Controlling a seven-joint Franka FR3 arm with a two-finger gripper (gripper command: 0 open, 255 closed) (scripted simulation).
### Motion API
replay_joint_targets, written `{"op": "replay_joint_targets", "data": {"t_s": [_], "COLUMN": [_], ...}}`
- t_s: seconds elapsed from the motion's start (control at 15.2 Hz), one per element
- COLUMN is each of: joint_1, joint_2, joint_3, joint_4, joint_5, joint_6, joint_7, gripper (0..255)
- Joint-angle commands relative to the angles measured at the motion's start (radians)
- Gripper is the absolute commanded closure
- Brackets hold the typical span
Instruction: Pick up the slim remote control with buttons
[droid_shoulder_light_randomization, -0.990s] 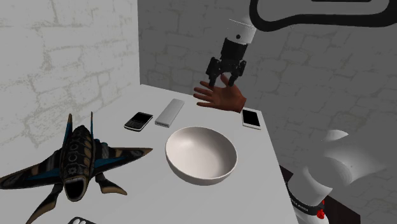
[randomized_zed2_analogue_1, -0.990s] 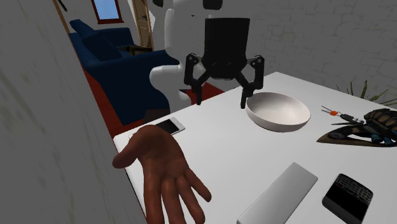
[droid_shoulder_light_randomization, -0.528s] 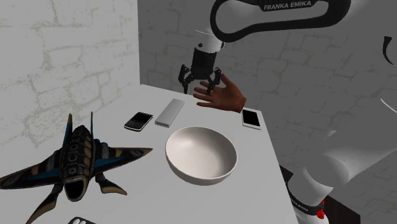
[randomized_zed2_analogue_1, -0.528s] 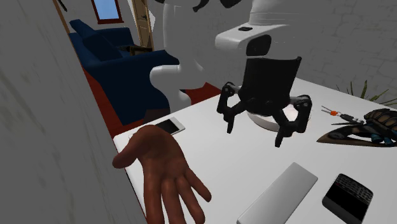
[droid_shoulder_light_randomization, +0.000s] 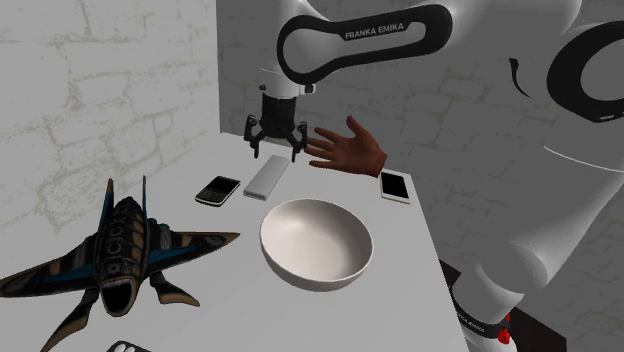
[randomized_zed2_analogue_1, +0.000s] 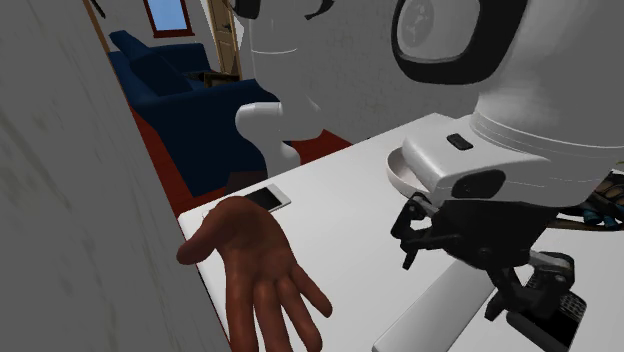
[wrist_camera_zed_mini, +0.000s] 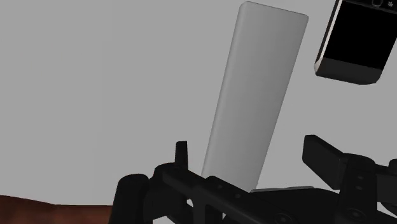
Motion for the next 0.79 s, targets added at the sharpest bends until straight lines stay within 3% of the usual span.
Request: {"op": "replay_joint_targets", "data": {"t_s": [0.0, 0.53, 0.59, 0.73], "joint_1": [0.004, 0.006, 0.007, 0.006], "joint_2": [0.044, 0.063, 0.064, 0.062], "joint_3": [0.001, -0.001, -0.001, -0.001], "joint_4": [0.020, -0.047, -0.044, -0.046], "joint_5": [-0.018, -0.029, -0.029, -0.029], "joint_6": [0.013, 0.097, 0.095, 0.095], "joint_7": [0.044, 0.053, 0.053, 0.053], "gripper": [0, 0, 255, 255]}}
